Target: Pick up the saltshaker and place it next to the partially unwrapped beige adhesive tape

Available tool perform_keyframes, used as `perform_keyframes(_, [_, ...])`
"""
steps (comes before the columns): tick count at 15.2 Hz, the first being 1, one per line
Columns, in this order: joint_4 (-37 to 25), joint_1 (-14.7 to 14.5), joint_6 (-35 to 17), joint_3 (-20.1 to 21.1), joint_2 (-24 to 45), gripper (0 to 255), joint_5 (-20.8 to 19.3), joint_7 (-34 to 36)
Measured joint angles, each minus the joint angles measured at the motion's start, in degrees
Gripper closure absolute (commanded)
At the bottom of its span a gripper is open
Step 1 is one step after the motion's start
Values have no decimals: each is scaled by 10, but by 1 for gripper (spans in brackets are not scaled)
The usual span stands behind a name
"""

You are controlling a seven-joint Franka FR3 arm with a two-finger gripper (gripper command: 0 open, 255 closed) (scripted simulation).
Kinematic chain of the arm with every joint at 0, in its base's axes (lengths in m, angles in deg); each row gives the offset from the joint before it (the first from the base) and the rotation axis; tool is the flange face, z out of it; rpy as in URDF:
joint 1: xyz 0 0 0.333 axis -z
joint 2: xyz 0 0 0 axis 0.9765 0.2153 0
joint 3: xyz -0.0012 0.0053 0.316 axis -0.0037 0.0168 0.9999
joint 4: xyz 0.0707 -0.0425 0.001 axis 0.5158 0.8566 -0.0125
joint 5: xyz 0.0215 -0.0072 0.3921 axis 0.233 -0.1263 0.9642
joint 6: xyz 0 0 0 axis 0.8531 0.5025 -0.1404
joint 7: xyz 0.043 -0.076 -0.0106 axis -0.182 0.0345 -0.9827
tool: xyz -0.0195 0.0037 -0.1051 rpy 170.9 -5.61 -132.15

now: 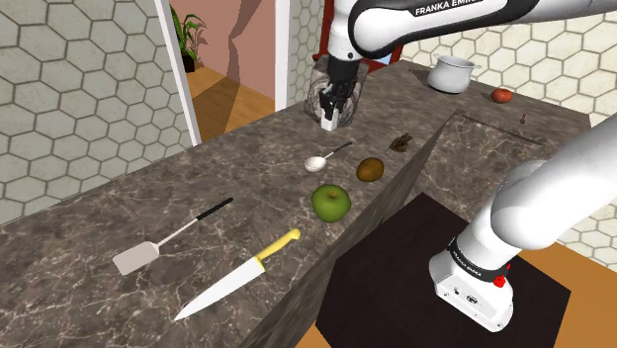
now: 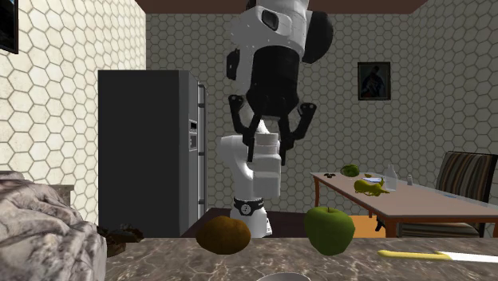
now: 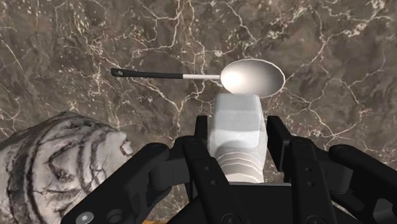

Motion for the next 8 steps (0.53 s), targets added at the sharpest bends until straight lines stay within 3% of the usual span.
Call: perform_keyframes(8, [91, 33, -3, -72, -98, 255, -7, -101])
